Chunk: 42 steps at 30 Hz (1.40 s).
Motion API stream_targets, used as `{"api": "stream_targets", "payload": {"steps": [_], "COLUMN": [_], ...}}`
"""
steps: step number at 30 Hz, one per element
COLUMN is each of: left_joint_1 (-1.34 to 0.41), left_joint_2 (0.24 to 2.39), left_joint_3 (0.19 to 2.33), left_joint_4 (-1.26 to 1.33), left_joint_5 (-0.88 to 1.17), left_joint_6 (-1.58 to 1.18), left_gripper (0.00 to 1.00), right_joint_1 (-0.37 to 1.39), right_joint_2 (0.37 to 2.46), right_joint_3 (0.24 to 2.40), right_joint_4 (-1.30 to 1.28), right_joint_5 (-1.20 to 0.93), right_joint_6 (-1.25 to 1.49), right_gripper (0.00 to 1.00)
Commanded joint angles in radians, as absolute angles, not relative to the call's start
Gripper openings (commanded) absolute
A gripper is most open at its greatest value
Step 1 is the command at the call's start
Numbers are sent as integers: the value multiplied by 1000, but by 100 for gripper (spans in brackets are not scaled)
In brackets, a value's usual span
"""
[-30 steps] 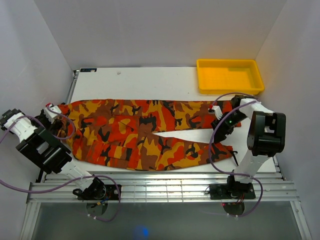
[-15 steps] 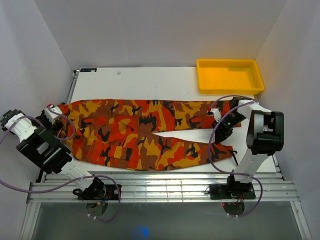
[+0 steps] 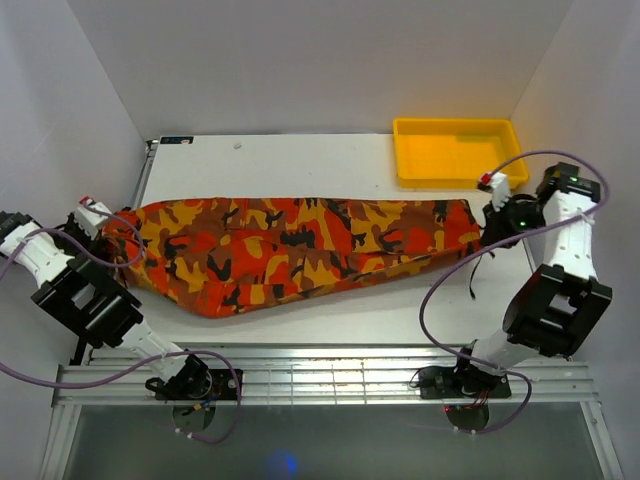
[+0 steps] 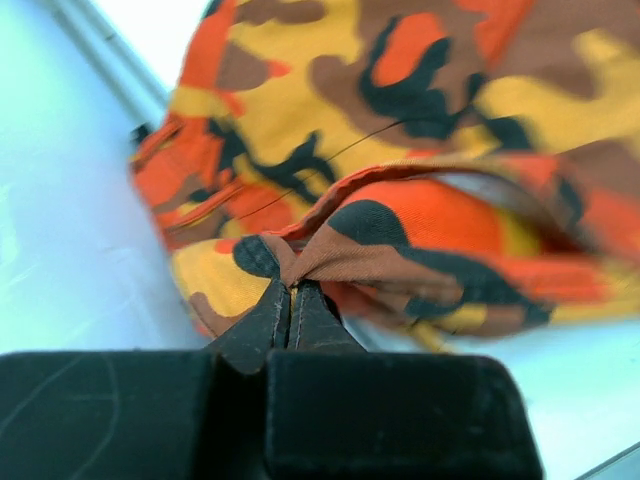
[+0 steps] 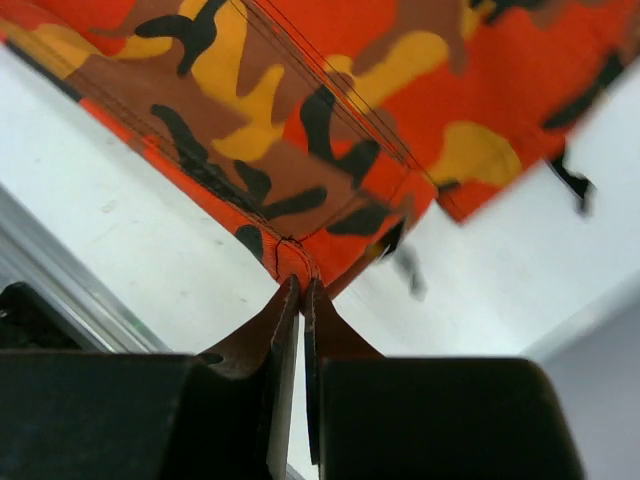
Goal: Fold and stack the trousers
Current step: Fold the trousers
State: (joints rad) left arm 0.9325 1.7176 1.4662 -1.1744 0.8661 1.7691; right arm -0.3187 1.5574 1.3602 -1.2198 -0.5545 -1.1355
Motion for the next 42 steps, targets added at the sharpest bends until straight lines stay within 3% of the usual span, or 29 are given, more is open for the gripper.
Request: {"api": "stream_targets", "payload": {"steps": [1,15,26,35,42], "left_joint_1": [963,962,881,1023,1138], "left_joint_2": [1716,1854,1865,1793,1689], "left_joint_3": [1578,1896,1898,1778,1656], "left_joint_4": [-1152,-1160,-1068,-970,-891], "left_joint_5": [876,950,903,1072,1226], "left_joint_6": [1669,1456,1347,1280,1264], "left_gripper": [0,0,0,0,0], "right_joint_1": [-463,-652,-629,-708,-785], "right_joint_2": [1479,1640,1786,1597,1436], "right_joint_3": [1436,1808,1904,1779,1810], "right_joint_4": [-1307,-1220,-1097,-1117,-1308], "right_joint_5": [-607,-818,-756,-850,-971], "right_joint_6": [-1284,-1142,-989,-1111,-1242], "right_gripper": [8,8,8,8,8]}}
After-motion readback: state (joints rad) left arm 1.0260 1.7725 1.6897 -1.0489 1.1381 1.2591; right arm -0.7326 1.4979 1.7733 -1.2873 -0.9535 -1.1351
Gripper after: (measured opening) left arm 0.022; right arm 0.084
